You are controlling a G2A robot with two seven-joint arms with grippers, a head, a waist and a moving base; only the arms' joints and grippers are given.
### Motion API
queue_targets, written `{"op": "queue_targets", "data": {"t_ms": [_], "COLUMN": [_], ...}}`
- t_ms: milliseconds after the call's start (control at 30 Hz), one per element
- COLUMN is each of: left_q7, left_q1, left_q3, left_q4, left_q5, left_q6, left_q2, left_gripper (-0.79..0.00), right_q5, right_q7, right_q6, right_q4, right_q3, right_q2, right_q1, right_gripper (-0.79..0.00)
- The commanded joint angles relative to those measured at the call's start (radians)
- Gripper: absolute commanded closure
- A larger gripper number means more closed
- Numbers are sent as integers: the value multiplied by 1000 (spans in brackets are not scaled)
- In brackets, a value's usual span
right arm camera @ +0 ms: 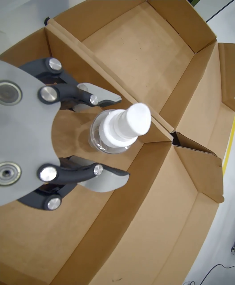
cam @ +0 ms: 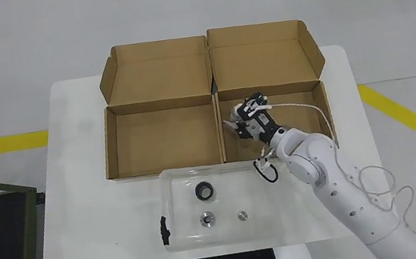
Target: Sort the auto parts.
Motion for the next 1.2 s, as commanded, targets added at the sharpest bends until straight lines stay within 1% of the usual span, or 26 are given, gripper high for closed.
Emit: {"op": "queue_targets", "data": {"t_ms": [0, 100, 267, 500, 700, 867, 967, 1167], "left_q7": [0, 0, 0, 0, 0, 0, 0, 0], "left_q1": [0, 0, 0, 0, 0, 0, 0, 0], "left_q3": [0, 0, 0, 0, 0, 0, 0, 0], "left_q4": [0, 0, 0, 0, 0, 0, 0, 0], "left_q5": [0, 0, 0, 0, 0, 0, 0, 0], "left_q6": [0, 0, 0, 0, 0, 0, 0, 0], "left_q2": [0, 0, 0, 0, 0, 0, 0, 0], "left_gripper": [-785, -785, -785, -785, -785, -785, -785, -785], "right_q5": [-2, -7, -24, -28, -1, -23, -48, -104], "right_q7": [-8, -19, -13, 14, 85, 139, 160, 160], "right_q6": [-2, -12, -41, -127, -218, -289, -355, -467], "right_q4": [-18, -63, -184, -408, -546, -625, -656, -690], "right_q3": [9, 29, 77, 156, 212, 243, 257, 280], "right_q2": [2, 6, 19, 42, 59, 73, 82, 98], "right_q1": [-11, -39, -111, -245, -340, -418, -461, -524], "right_gripper": [-785, -785, -785, -785, -785, -785, -785, -785]}}
